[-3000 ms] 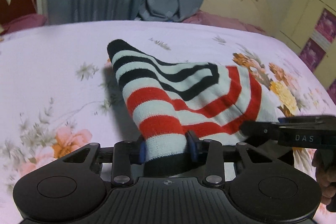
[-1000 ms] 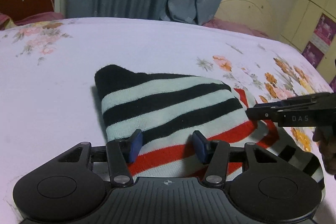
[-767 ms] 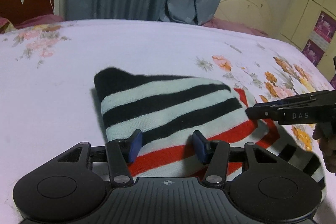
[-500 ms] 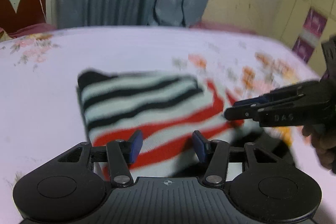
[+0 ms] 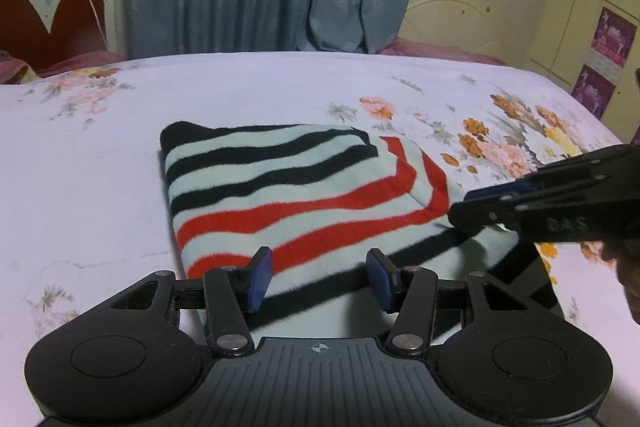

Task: Fold small clothes
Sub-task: 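Press the folded sweater edge flat with both grippers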

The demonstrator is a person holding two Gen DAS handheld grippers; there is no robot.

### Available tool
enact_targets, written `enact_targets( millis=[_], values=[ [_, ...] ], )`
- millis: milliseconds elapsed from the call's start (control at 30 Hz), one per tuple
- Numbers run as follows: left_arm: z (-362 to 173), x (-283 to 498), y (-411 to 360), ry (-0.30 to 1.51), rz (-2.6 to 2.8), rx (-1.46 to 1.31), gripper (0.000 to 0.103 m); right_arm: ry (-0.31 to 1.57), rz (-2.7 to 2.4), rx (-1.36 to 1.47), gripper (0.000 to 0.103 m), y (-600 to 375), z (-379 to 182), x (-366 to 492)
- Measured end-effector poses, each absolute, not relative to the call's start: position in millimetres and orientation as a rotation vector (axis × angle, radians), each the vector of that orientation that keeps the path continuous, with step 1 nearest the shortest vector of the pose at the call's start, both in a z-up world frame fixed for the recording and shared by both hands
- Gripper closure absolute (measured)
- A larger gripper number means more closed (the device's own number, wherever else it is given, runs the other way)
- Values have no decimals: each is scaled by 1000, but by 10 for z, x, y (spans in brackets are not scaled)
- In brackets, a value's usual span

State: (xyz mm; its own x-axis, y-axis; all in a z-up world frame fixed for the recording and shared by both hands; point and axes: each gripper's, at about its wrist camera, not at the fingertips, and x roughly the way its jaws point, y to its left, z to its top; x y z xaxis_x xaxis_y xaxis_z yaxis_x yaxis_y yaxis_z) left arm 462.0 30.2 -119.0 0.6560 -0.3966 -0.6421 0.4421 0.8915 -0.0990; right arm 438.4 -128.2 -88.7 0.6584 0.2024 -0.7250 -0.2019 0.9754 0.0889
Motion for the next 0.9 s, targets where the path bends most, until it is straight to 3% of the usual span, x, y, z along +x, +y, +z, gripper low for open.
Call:
enact_targets(
  millis=[367, 633, 800, 900],
  values=[
    [-1179, 4090, 222, 694, -439, 154, 51, 847, 247, -59, 88, -1334, -1025, 3957],
    [-1195, 3661, 341, 705, -381, 157, 51, 773, 285, -56, 82, -1282, -859, 3612],
    [-1283, 3526, 374, 709, -363, 135, 51, 843, 275, -161, 91, -1151, -1057, 3475],
    [-1335, 3534, 357, 715, -359, 141, 51, 877, 238, -142, 84, -1253, -1207, 3477]
  ],
)
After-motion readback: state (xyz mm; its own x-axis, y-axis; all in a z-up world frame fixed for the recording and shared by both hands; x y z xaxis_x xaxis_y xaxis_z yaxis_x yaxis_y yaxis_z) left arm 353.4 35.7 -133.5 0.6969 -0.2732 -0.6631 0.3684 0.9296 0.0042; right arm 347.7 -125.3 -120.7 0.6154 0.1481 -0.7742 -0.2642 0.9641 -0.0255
